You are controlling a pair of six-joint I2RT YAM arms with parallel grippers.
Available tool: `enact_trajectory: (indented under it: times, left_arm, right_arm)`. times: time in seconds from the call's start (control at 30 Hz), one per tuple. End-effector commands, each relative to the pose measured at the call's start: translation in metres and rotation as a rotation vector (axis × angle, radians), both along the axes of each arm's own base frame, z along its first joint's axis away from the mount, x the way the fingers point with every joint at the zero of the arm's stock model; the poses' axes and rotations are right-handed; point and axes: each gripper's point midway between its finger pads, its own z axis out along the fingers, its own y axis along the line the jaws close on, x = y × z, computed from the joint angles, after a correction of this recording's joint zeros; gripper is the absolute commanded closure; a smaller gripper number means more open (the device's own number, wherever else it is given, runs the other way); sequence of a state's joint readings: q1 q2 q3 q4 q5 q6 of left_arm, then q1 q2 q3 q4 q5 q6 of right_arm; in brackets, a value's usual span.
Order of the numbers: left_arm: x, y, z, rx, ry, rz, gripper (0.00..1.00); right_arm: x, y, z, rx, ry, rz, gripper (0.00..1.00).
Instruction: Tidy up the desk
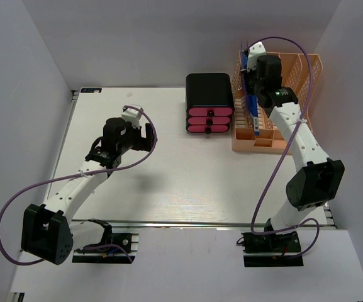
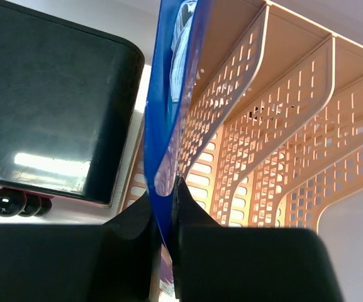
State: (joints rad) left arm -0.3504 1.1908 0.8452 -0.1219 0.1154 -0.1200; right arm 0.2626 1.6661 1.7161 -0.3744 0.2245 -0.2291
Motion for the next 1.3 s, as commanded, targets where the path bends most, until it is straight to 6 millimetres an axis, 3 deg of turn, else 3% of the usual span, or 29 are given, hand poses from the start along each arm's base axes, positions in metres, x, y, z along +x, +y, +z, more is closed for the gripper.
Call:
enact_trajectory:
  times: [0.0,0.17,0.4,0.77,0.93,1.27]
  left_arm:
    - [-0.001,0.002,0.012,-0.012,-0.041,0.001,0.02]
    - [-0.002,0.002,0.011,-0.014,-0.044,0.003,0.02]
    - [-0.002,0.001,0.001,-0.007,-0.021,-0.003,0.02]
    - [-0.001,-0.002,-0.018,-0.001,0.017,-0.015,0.02]
    - [-0.001,-0.003,-0.028,0.004,0.037,-0.022,0.02]
    - [0.0,-0.002,-0.037,0.017,0.059,-0.019,0.02]
  right_arm:
    - [-0.003,-0.007,0.074,0.026,-0.231,-0.014,1.0]
    - [-0.01,-0.015,0.111,0.074,-0.352,-0.054,1.0]
    - [-0.019,-0.03,0.149,0.157,-0.517,-0.117,1.0]
    - [-0.003,-0.035,0.114,0.274,-0.529,-0.133,1.0]
    - [0.004,-0.033,0.109,0.329,-0.546,-0.112,1.0]
    - [-0.014,-0.023,0.068,0.34,-0.573,-0.01,1.0]
